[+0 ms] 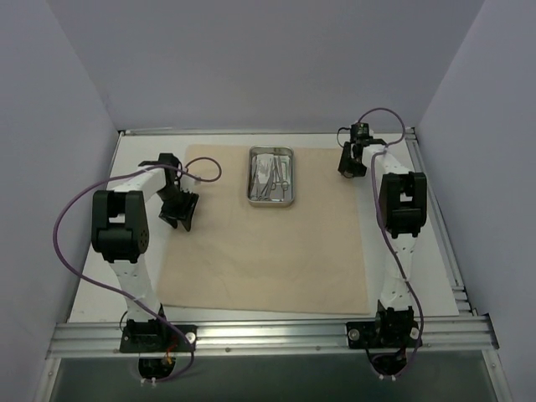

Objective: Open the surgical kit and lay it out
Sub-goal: Smooth out the surgical kit at the center of the board.

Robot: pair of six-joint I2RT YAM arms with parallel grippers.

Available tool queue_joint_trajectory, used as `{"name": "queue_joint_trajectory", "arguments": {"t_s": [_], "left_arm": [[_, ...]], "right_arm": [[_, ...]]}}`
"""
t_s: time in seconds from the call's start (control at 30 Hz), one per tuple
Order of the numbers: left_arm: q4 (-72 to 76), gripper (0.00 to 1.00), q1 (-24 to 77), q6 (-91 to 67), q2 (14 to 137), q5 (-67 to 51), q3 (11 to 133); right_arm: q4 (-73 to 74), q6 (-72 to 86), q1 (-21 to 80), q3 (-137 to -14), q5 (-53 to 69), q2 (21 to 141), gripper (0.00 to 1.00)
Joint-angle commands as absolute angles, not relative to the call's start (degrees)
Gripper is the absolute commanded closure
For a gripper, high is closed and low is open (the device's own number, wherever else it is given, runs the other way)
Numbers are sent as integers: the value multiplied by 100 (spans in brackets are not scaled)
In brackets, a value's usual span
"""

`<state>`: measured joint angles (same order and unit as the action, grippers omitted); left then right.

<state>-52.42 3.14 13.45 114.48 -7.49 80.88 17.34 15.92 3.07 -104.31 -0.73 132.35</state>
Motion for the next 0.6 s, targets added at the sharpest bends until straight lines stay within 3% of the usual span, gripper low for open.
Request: {"name": "queue_joint_trajectory", "arguments": {"t_s": [0.0,0.1,0.13,0.17,0.43,0.57], "left_arm": [[-4764,40,334,1318,11882,-764,8085],[-4825,41,334,1292,12005,-966,8165],[-4834,41,334,1275,12015,-1019,8191],[-4834,41,334,1274,12015,-1115,8191],[-4720,41,334,1257,11795,-1441,8191],[-4693,41,325,1230,11769,-1336,8209]], "right_arm": [[1996,1582,176,-10441,-62,13737,70],[1776,1722,88,-10503,246,13834,85],[1741,1766,27,-10546,263,13869,97],[1688,1819,26,-10660,281,13939,100],[1748,2030,-246,-11688,589,14414,100],[1705,2153,-255,-11541,554,14274,100]]}}
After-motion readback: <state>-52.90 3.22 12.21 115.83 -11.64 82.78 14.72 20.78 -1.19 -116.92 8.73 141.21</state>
